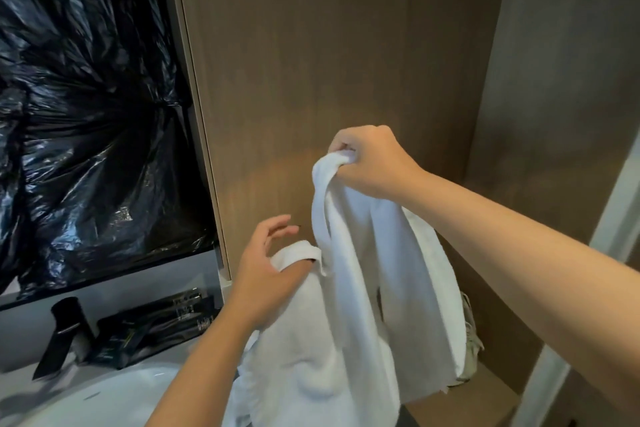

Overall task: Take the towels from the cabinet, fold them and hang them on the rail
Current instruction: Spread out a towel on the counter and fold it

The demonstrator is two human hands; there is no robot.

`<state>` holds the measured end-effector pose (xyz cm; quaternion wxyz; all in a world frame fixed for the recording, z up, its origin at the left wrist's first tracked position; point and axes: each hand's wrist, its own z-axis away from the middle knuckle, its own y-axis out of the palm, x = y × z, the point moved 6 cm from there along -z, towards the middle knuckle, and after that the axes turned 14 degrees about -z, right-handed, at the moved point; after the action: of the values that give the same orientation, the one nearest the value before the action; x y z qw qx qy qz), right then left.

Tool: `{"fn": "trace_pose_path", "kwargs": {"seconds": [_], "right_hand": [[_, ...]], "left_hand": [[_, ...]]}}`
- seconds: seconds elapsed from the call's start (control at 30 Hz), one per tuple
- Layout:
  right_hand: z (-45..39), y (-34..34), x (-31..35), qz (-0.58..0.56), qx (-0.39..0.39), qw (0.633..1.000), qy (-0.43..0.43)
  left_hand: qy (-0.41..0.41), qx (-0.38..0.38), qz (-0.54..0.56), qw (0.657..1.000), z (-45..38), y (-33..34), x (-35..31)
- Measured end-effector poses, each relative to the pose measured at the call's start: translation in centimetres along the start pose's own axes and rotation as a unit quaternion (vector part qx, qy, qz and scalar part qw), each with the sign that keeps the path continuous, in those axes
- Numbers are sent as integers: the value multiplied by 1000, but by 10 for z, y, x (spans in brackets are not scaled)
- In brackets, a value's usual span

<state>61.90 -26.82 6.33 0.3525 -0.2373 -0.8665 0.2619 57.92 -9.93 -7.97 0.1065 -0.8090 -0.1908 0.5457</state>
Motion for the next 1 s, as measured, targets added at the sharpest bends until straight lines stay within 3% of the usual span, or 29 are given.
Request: {"fn": "trace_pose_path", "kwargs": {"seconds": [0.13, 0.37, 0.47, 0.67, 0.87, 1.0], "right_hand": [[15, 13, -2, 20, 55, 998, 15], [35, 9, -20, 33, 67, 995, 62], [45, 3, -35, 56, 84, 991, 89], [68, -11, -76, 87, 110, 982, 124], [127, -20, -145, 128, 103, 967, 195], [168, -1, -168, 0, 60, 969, 238]], "left_hand": [[65, 64, 34, 995, 0, 19, -19], [14, 140, 127, 982, 1, 45, -19], [24, 123, 64, 990, -5, 54, -17], [29, 4, -79, 996, -24, 34, -1], [-69, 38, -151, 985, 4, 23, 63], [-107, 44, -254, 960, 29, 25, 102]]}}
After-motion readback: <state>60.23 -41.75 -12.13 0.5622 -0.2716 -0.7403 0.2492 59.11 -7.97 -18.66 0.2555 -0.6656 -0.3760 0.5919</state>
